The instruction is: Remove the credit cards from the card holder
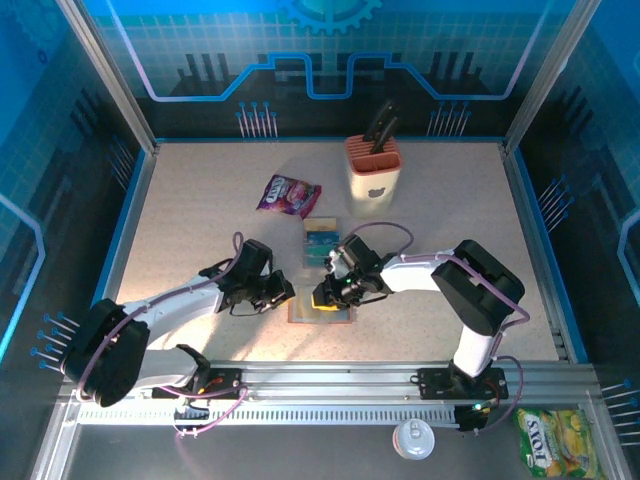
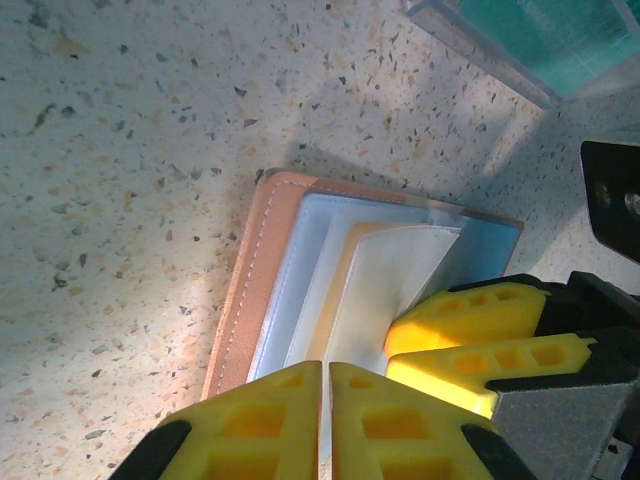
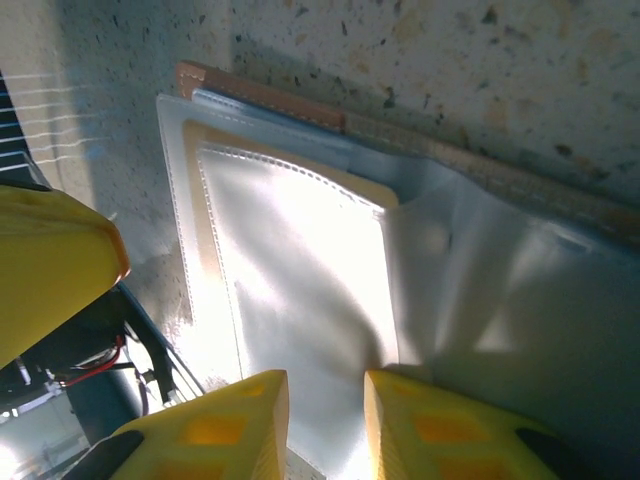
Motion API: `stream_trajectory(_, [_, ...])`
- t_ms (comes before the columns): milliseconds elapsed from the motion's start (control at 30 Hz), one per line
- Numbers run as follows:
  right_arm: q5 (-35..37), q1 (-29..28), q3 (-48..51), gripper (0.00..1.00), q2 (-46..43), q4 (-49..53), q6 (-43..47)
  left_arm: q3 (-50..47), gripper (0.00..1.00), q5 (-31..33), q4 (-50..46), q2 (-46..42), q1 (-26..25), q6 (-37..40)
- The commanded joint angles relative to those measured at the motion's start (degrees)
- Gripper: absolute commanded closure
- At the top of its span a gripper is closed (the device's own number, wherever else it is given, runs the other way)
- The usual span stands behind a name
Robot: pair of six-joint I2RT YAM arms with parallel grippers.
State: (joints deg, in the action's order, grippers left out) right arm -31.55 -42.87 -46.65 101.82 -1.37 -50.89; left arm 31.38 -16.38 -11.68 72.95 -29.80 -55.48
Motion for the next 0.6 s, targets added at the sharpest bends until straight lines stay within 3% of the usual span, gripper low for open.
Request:
stream_trajectory(0, [-1.00, 0.95, 2.19, 0.72, -0.57, -2.63, -2.10, 2.32, 0.88, -2.16, -0.39, 1.28, -0.48, -0.64])
stream_trajectory(167, [-2.06, 1.29, 3.43, 0.73, -0.42, -5.93, -3.32, 3.49, 0.82, -2.08, 0.25, 3.64, -2.05, -0.94])
stream_trajectory(333, [-3.07, 1.91, 4.77, 0.73, 0.02, -8.62, -4.32, 3.79, 0.68, -1.31, 0.66, 5.25, -3.22, -1.38])
stream_trajectory(567, [-4.09, 2.35, 6.50, 0.74, 0.16, -11.74, -5.45, 4.13, 0.62, -0.87, 1.08, 7.33, -4.14, -1.92])
